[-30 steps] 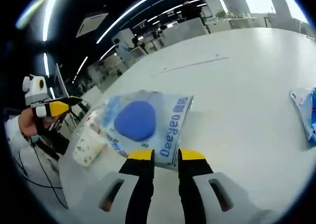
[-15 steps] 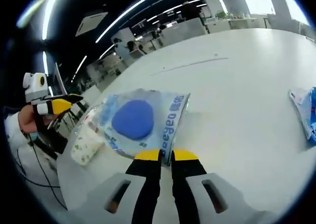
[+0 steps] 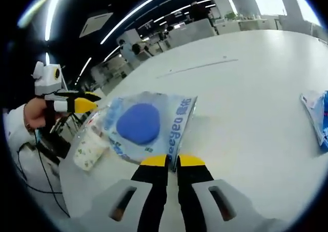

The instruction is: Arrange the tabletop items into an orderly group along one side of the table until the central work area is clear of visible clutter.

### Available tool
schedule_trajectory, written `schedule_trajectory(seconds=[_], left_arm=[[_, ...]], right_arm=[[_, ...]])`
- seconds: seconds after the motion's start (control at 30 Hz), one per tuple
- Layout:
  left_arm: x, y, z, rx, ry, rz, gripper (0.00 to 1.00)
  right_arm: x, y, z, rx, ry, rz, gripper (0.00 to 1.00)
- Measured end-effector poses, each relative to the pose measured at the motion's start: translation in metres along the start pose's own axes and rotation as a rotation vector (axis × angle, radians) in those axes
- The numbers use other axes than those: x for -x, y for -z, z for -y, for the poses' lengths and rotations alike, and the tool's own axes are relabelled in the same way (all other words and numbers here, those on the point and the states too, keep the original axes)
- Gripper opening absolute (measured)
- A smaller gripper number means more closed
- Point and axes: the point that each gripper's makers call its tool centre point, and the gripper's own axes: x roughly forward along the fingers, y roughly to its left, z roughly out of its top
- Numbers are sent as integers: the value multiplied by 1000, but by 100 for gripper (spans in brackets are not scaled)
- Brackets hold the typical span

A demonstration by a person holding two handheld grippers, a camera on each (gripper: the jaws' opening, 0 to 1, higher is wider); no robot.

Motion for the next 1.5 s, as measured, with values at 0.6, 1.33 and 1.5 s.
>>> schedule_trajectory(seconds=[0.6, 1.33, 1.5], left_arm=[[-36, 27, -1, 24, -37, -178, 2], [-18, 5, 6, 79, -1, -93, 0], [-14, -7, 9, 91, 9, -61, 0]], right_arm=[[0, 0, -2, -1, -15, 5, 2], [17, -22, -9, -6, -37, 51, 0], [21, -33, -5, -5, -30, 71, 0]])
